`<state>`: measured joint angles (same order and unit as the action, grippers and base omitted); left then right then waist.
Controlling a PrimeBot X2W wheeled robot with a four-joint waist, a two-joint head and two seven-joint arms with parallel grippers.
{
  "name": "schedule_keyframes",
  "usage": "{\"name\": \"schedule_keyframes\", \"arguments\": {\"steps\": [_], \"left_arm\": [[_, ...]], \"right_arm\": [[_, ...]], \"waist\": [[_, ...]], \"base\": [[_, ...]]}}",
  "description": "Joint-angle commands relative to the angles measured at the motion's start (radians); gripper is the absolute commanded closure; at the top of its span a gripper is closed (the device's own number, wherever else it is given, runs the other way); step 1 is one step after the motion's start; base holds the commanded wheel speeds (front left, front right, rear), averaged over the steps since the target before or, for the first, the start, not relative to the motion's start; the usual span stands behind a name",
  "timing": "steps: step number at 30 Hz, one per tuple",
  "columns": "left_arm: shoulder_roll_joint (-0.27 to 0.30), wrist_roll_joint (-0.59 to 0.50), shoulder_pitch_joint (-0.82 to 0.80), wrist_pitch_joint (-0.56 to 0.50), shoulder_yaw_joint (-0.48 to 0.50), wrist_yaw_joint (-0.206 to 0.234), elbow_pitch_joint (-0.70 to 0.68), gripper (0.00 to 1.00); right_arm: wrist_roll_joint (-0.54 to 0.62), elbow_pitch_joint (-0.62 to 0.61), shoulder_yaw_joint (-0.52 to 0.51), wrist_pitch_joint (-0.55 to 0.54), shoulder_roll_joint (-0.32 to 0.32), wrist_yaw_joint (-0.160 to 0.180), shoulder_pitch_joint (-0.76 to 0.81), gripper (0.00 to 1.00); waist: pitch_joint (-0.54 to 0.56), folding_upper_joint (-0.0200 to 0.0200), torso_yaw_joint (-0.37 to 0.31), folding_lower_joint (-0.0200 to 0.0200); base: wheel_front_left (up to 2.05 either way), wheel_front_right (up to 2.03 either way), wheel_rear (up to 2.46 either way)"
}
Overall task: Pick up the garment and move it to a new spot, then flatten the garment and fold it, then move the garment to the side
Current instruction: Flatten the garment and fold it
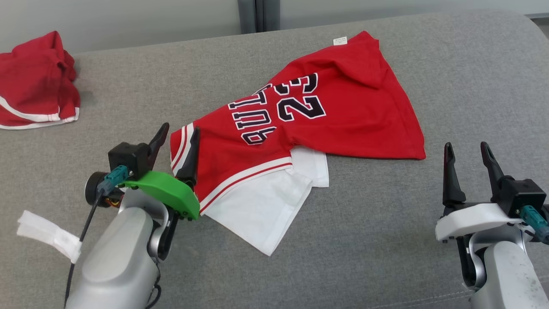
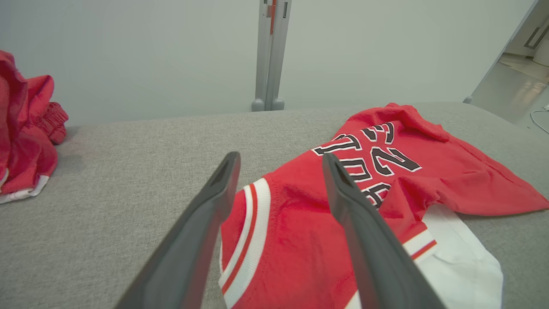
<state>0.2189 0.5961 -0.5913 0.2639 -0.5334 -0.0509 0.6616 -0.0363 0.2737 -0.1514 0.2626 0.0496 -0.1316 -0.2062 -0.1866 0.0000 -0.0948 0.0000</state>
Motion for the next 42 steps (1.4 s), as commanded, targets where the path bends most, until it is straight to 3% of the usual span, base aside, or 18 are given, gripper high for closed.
{"name": "schedule_keyframes", "arguments": {"steps": [1, 8, 18, 42], "left_arm": [[-0.01, -0.021, 0.039, 0.0, 0.027, 0.009, -0.034, 0.0], [-0.086, -0.103, 0.239, 0.0, 0.159, 0.026, -0.201, 0.0], [-0.155, -0.194, 0.465, 0.001, 0.285, 0.042, -0.325, 0.0], [-0.168, -0.223, 0.539, 0.0, 0.3, 0.064, -0.377, 0.0]], "right_arm": [[0.002, -0.01, 0.002, 0.003, 0.002, 0.002, 0.016, 0.0], [-0.004, -0.035, 0.028, 0.003, 0.002, 0.002, 0.052, 0.0], [-0.024, -0.039, 0.086, 0.003, 0.002, 0.002, 0.105, 0.0], [-0.053, 0.0, 0.157, 0.003, 0.002, 0.002, 0.111, 0.0]], "waist": [[0.015, 0.0, 0.013, 0.0], [0.066, 0.0, 0.053, 0.0], [0.151, 0.0, 0.082, 0.0], [0.192, 0.0, 0.095, 0.0]], "base": [[0.0, 0.0, 0.0], [0.0, 0.0, 0.0], [0.0, 0.0, 0.0], [0.0, 0.0, 0.0]]}}
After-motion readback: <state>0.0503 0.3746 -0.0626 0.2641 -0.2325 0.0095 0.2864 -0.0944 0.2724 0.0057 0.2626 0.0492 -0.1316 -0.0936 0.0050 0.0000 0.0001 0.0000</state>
